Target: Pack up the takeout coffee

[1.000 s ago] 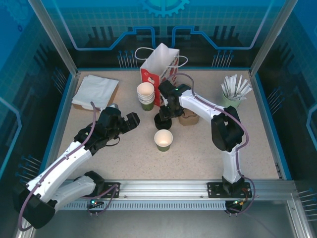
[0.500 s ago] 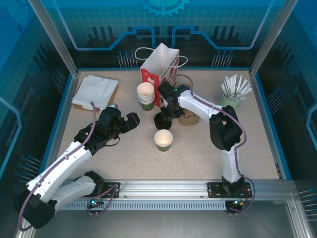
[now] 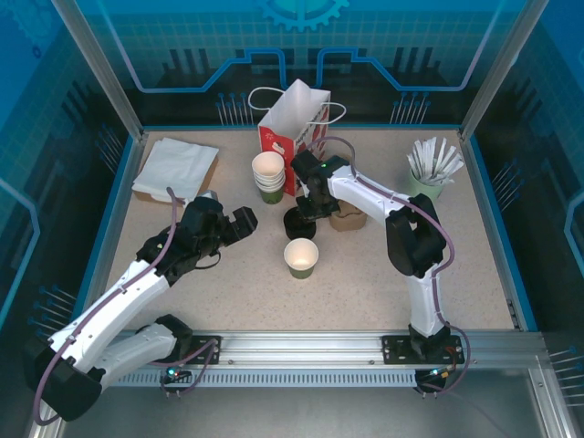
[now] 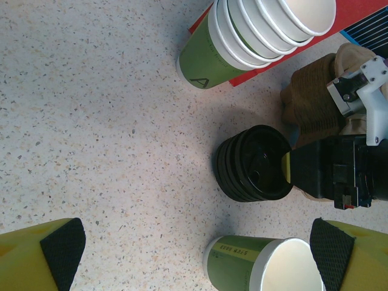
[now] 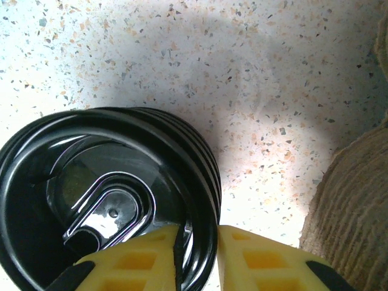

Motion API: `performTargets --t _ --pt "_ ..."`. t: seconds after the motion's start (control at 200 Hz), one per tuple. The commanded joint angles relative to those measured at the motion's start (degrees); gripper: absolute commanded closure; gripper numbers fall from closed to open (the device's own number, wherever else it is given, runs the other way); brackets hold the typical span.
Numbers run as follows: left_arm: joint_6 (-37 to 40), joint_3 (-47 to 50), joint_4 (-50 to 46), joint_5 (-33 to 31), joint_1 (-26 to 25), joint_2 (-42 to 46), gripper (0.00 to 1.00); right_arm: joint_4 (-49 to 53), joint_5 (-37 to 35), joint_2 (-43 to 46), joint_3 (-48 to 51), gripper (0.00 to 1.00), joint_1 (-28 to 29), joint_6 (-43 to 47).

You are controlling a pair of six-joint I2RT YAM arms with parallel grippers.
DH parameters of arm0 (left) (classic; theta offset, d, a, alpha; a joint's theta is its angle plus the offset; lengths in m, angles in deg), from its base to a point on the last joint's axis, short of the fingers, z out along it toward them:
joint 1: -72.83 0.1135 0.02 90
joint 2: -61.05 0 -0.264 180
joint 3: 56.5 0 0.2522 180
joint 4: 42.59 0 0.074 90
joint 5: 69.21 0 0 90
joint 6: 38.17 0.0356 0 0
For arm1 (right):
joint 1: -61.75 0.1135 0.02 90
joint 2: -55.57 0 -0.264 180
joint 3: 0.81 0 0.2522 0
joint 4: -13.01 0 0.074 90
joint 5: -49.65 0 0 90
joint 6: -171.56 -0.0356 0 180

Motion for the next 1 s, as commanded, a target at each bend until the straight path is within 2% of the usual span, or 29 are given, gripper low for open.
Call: performTargets --t 0.0,0.575,0.79,0.996 --pt "-0.6 -0.7 0.1 -0.8 0.4 0.1 0.01 1.6 -0.7 1.3 -1.8 0.8 0.7 0.5" --pt "1.2 -2.9 0.5 0.9 0.4 -0.6 0.01 0.1 -1.4 5.8 -2.4 0.81 0.6 2.0" --pt "4.2 -5.5 3.8 6.3 0.4 -1.1 0.01 -3.7 -1.7 12.3 0.8 0.82 0.4 2.4" --pt "6.9 -8.4 10.5 16.1 0.4 -2.6 0.01 -12.3 0.4 24.5 10.9 0.82 -0.3 3.7"
